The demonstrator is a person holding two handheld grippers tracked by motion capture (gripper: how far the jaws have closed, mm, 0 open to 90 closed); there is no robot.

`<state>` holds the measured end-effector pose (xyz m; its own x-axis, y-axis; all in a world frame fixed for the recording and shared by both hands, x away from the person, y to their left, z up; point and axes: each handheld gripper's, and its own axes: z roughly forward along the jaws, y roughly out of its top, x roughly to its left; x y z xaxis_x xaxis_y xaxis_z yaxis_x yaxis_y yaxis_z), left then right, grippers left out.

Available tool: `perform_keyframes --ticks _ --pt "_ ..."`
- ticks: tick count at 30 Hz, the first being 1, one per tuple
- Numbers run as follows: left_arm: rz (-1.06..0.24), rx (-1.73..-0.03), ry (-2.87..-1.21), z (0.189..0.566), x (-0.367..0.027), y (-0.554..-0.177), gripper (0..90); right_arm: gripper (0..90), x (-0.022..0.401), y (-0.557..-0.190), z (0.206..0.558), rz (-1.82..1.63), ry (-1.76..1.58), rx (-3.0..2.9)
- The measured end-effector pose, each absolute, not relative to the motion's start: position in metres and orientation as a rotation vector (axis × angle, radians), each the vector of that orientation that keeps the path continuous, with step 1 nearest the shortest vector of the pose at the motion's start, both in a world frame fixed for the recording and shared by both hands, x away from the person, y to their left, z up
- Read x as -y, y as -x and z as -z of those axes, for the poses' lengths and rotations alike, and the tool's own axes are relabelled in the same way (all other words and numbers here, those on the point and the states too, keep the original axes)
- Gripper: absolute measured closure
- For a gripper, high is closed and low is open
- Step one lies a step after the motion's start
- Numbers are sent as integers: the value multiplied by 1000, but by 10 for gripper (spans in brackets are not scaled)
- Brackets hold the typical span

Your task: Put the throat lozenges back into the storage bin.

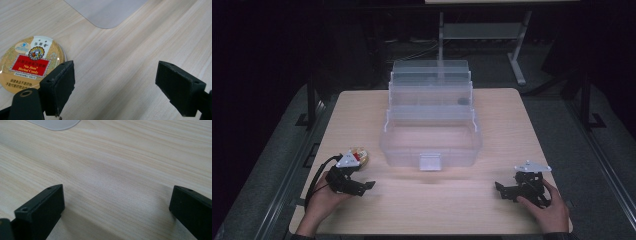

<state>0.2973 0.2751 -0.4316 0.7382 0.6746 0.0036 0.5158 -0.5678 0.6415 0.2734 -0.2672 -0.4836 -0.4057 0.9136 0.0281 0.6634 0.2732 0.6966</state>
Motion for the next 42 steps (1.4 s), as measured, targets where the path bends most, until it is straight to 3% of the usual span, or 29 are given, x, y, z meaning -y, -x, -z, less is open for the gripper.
perform_keyframes --ticks 42 --pt "-353 -929 -2313 410 -280 -326 152 0 267 -273 484 -904 -1428 -2170"
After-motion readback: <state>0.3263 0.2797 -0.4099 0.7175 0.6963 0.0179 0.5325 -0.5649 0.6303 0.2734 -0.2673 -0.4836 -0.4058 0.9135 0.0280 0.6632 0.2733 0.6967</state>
